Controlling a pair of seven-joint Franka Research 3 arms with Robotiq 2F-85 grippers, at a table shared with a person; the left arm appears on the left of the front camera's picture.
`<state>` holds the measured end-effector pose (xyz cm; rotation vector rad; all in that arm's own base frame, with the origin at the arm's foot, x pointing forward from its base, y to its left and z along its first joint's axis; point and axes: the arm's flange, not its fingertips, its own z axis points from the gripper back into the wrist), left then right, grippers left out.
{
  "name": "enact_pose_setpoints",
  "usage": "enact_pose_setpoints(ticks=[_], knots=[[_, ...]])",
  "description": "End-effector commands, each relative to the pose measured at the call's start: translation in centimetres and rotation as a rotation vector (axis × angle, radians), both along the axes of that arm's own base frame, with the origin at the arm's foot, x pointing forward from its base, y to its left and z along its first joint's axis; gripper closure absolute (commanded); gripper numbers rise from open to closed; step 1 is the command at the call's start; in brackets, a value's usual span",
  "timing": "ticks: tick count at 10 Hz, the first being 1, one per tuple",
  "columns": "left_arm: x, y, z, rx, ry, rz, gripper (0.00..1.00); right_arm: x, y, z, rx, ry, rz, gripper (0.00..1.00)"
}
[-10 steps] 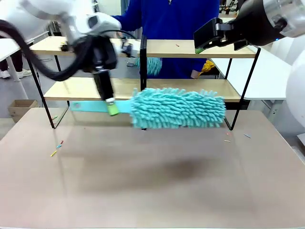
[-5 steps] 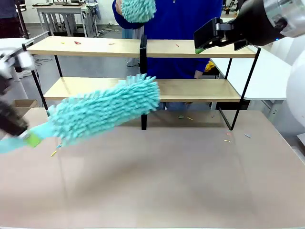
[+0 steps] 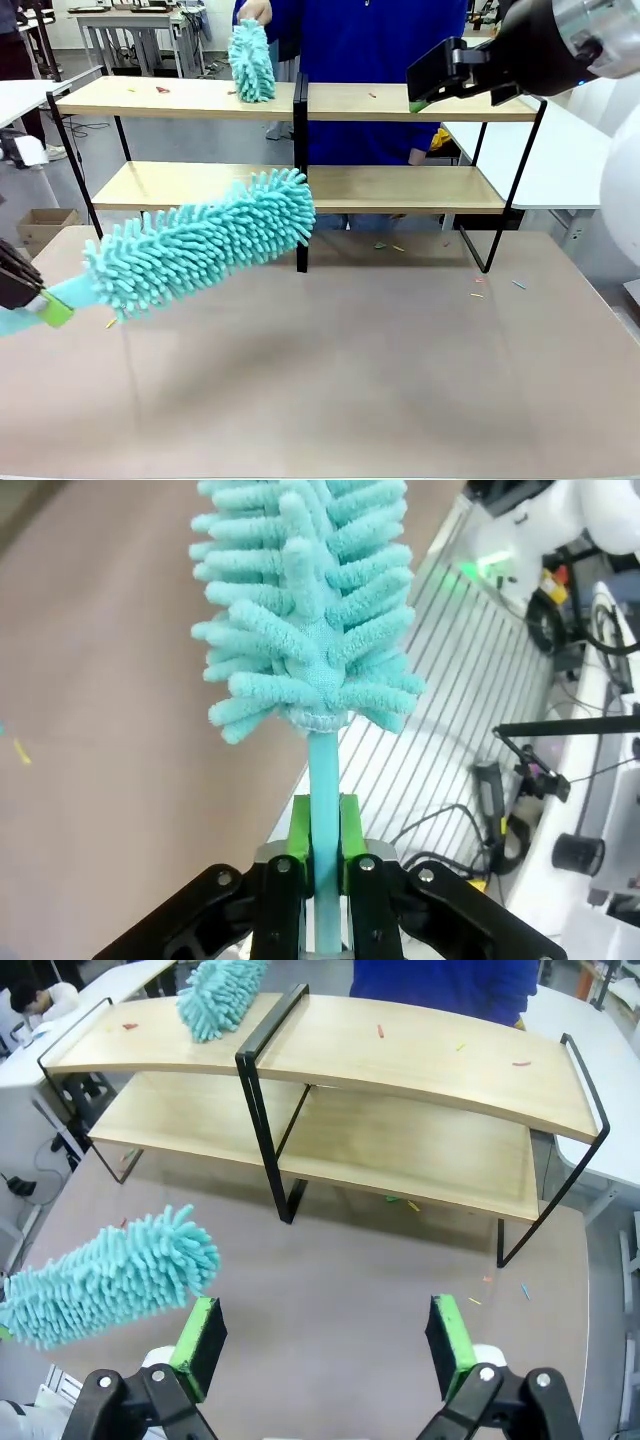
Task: Clean the shelves.
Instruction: Clean a randomly selected level of the Shelf with the Duster.
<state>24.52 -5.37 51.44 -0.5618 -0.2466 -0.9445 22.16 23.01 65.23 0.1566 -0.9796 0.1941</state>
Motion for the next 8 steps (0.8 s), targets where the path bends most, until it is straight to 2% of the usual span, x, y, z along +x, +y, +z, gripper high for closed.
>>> enact_pose_setpoints(ticks=[1,2,3,4,5,6,8], knots=[[-0.5,0.9,0.6,0.002,-0.017,0.035,0.87,0.0,-0.1,0.0,0.002,0.0,-0.001,0.0],[0.2,0.3,-0.1,0.307,0.093,-0.287,0.87,0.0,-0.1,0.0,0.002,0.0,-0.001,0.0],[1.2,0.6,-1.0,0.476,0.18,-0.299,0.87,0.0,-0.1,0.0,0.002,0.0,-0.001,0.0],[1.5,1.1,-1.6,0.568,0.203,-0.309,0.87,0.0,-0.1,0.0,0.002,0.0,-0.001,0.0],[1.7,2.4,-1.5,0.549,0.195,-0.266,0.87,0.0,-0.1,0.0,0.002,0.0,-0.001,0.0],[2.0,4.6,-1.2,0.428,0.181,-0.189,0.87,0.0,-0.1,0.0,0.002,0.0,-0.001,0.0],[1.7,8.7,-1.0,0.189,0.113,-0.117,0.87,0.0,-0.1,0.0,0.002,0.0,-0.001,0.0]])
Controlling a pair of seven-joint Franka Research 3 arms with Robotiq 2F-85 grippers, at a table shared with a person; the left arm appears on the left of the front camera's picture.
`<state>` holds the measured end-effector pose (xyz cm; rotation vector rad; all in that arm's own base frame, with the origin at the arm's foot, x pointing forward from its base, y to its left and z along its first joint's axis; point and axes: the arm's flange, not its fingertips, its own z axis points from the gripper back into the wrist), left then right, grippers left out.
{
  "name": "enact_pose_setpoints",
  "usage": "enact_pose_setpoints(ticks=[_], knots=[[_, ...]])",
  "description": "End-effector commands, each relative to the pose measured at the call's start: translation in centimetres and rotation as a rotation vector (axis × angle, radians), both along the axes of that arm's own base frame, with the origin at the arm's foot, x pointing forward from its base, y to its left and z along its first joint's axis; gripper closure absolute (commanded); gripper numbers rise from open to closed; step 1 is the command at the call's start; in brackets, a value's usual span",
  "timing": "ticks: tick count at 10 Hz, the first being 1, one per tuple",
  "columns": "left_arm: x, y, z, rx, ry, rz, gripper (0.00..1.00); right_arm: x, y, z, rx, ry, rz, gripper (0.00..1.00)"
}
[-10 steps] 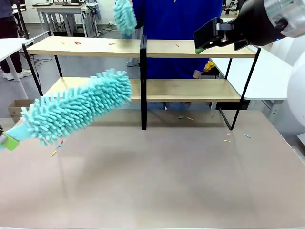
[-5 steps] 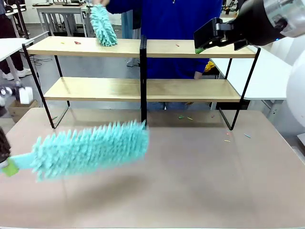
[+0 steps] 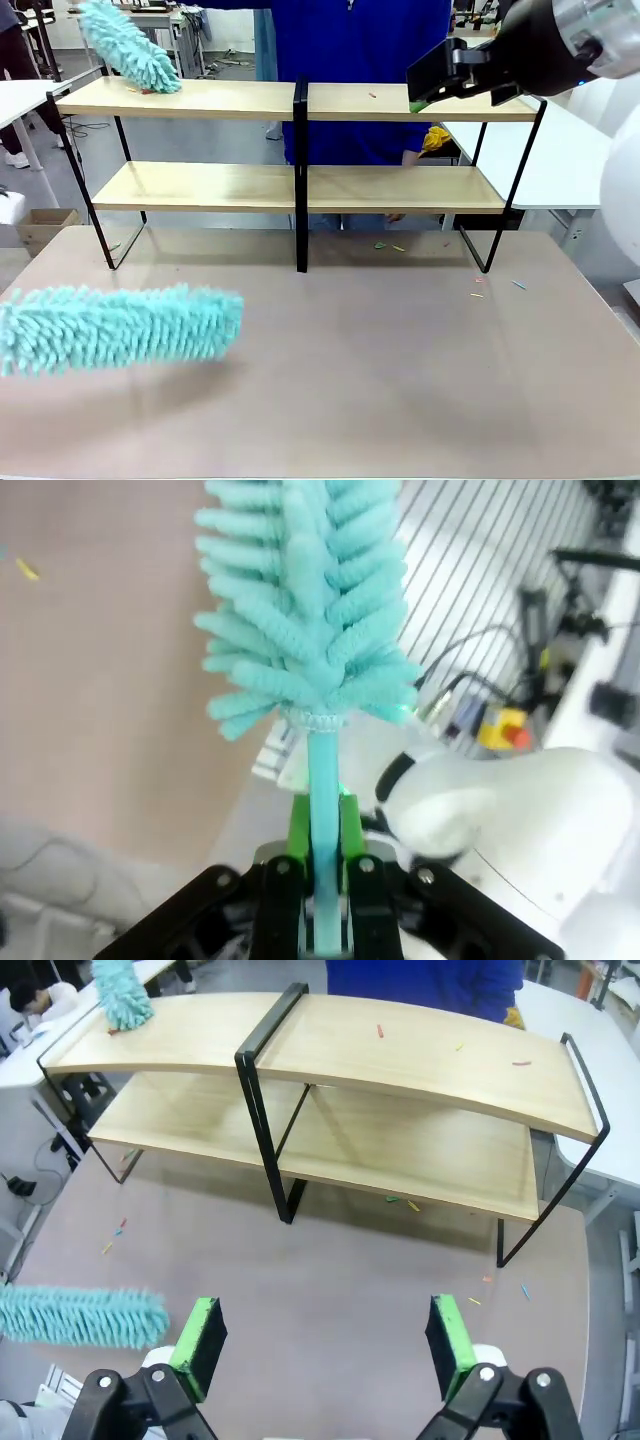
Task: Clean the shelves.
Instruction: Clean a randomly selected level of the Shelf with the Duster.
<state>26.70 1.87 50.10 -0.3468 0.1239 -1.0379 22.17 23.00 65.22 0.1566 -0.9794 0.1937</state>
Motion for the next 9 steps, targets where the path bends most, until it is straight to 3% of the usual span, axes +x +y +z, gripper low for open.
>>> enact_pose_setpoints(ticks=[1,3,5,7,9], knots=[[-0.7,3.5,-0.1,-0.212,-0.061,0.043,0.87,0.0,-0.1,0.0,0.002,0.0,-0.001,0.0],[-2.1,7.6,-2.0,-0.235,0.007,0.111,0.87,0.0,-0.1,0.0,0.002,0.0,-0.001,0.0],[-4.4,11.3,-3.0,-0.276,0.003,0.258,0.87,0.0,-0.1,0.0,0.002,0.0,-0.001,0.0],[-5.9,13.1,-3.8,-0.322,0.01,0.314,0.87,0.0,-0.1,0.0,0.002,0.0,-0.001,0.0],[-5.7,13.4,-4.0,-0.307,0.015,0.3,0.87,0.0,-0.1,0.0,0.002,0.0,-0.001,0.0]])
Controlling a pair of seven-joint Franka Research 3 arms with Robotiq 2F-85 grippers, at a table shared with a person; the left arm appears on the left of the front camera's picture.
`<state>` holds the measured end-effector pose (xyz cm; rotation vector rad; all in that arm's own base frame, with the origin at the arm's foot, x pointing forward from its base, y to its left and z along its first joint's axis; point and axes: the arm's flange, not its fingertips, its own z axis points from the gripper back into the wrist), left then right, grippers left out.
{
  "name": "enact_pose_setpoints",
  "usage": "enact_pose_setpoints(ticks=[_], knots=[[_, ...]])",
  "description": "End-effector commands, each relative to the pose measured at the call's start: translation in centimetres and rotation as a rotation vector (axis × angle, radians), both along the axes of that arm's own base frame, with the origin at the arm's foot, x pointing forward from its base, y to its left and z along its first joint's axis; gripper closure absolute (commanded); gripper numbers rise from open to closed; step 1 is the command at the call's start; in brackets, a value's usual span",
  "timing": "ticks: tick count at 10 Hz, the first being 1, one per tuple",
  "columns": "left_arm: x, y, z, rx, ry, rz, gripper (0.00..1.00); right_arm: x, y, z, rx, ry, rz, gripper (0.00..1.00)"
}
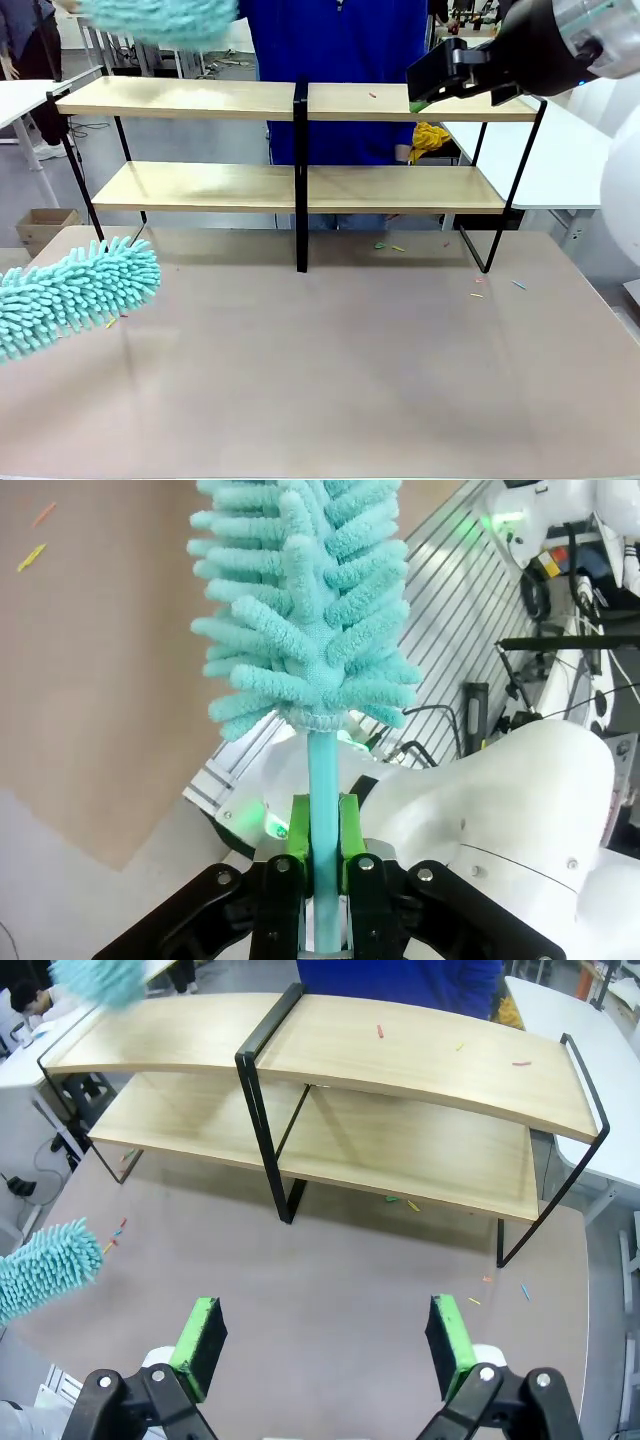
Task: Clean the shelves.
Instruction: Clean a randomly selected level of the Shelf with the Duster.
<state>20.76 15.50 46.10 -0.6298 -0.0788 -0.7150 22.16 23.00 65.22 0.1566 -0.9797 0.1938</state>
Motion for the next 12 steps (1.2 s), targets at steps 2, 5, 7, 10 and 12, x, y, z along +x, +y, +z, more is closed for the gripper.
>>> enact_pose_setpoints(ticks=[2,5,7,10,12], knots=[[0.6,-0.4,0.2,-0.012,-0.026,-0.087,0.87,0.0,-0.1,0.0,0.002,0.0,-0.001,0.0],[0.6,0.5,0.6,-0.094,-0.084,-0.048,0.87,0.0,-0.1,0.0,0.002,0.0,-0.001,0.0],[-0.4,2.4,1.7,-0.246,-0.204,0.106,0.87,0.0,-0.1,0.0,0.002,0.0,-0.001,0.0],[-2.9,7.2,6.4,-0.391,-0.407,0.221,0.87,0.0,-0.1,0.0,0.002,0.0,-0.001,0.0],[-5.0,10.1,12.8,-0.401,-0.53,0.18,0.87,0.0,-0.1,0.0,0.002,0.0,-0.001,0.0]])
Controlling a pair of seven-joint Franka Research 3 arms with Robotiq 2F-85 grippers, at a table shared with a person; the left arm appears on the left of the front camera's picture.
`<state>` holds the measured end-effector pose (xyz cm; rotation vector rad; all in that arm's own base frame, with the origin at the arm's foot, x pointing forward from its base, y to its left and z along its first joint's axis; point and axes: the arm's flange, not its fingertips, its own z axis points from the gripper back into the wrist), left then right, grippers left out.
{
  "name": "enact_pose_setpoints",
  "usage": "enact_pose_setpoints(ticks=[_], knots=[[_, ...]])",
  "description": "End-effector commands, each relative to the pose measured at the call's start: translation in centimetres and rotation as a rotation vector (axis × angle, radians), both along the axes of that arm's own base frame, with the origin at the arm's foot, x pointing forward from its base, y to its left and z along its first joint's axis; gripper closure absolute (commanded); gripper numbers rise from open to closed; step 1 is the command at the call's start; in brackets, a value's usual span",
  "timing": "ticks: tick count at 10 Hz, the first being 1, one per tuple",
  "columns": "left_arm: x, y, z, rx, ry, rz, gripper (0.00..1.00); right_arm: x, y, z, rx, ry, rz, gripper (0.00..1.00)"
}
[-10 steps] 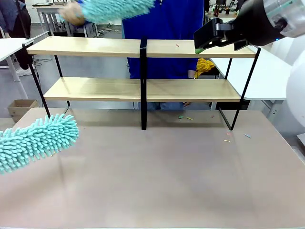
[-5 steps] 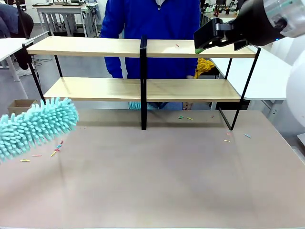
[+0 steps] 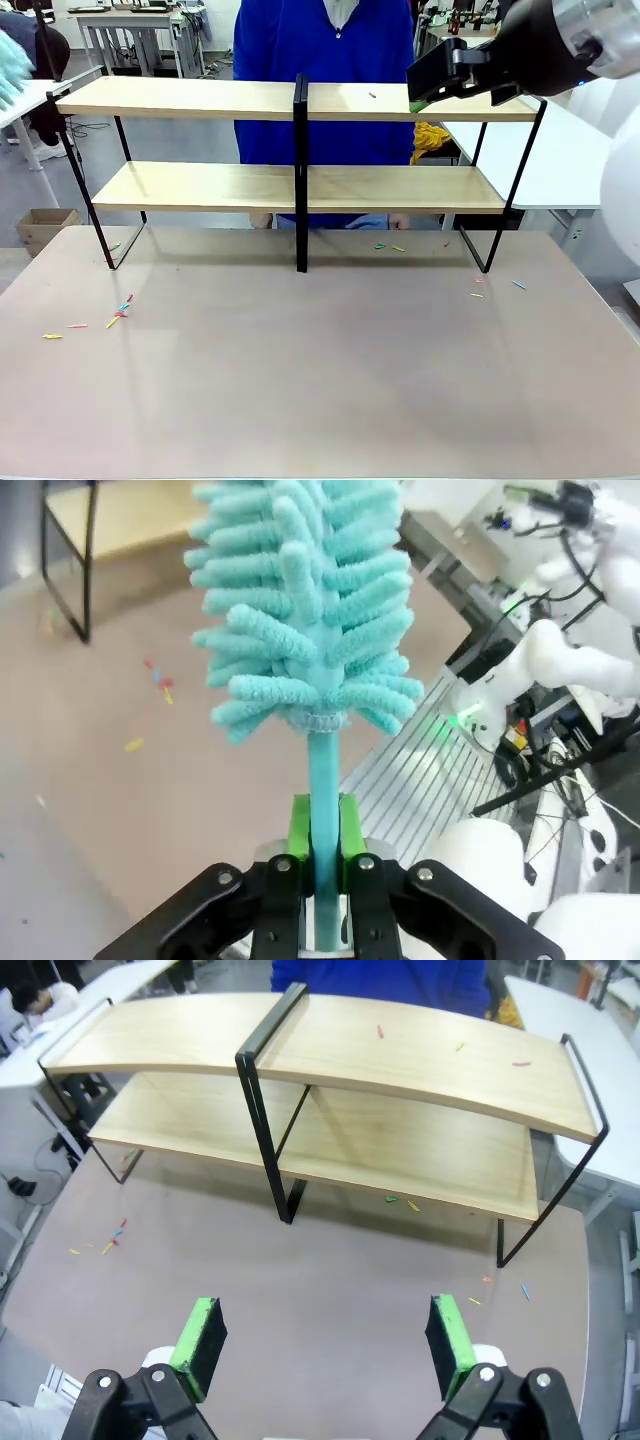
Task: Clean the shelves.
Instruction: Clean a randomly selected level of the Shelf with the Duster.
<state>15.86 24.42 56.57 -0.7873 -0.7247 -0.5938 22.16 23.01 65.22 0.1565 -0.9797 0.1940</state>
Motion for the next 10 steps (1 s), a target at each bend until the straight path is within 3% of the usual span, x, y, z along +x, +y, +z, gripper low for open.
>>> enact_pose_setpoints(ticks=[1,2,4,5,6,7,10], knots=[[-0.9,2.1,5.2,0.018,-0.114,-0.105,0.87,0.0,-0.1,0.0,0.002,0.0,-0.001,0.0],[-0.8,2.9,8.1,0.043,-0.073,-0.041,0.87,0.0,-0.1,0.0,0.002,0.0,-0.001,0.0],[0.7,3.4,12.9,0.126,-0.002,-0.067,0.87,0.0,-0.1,0.0,0.002,0.0,-0.001,0.0],[2.0,2.8,14.0,0.15,0.062,-0.122,0.87,0.0,-0.1,0.0,0.002,0.0,-0.001,0.0],[3.8,1.1,13.9,0.17,0.159,-0.095,0.87,0.0,-0.1,0.0,0.002,0.0,-0.001,0.0],[0.9,2.4,12.8,0.141,-0.015,-0.084,0.87,0.0,-0.1,0.0,0.002,0.0,-0.001,0.0],[0.9,2.4,12.8,0.141,-0.015,-0.084,0.87,0.0,-0.1,0.0,0.002,0.0,-0.001,0.0]])
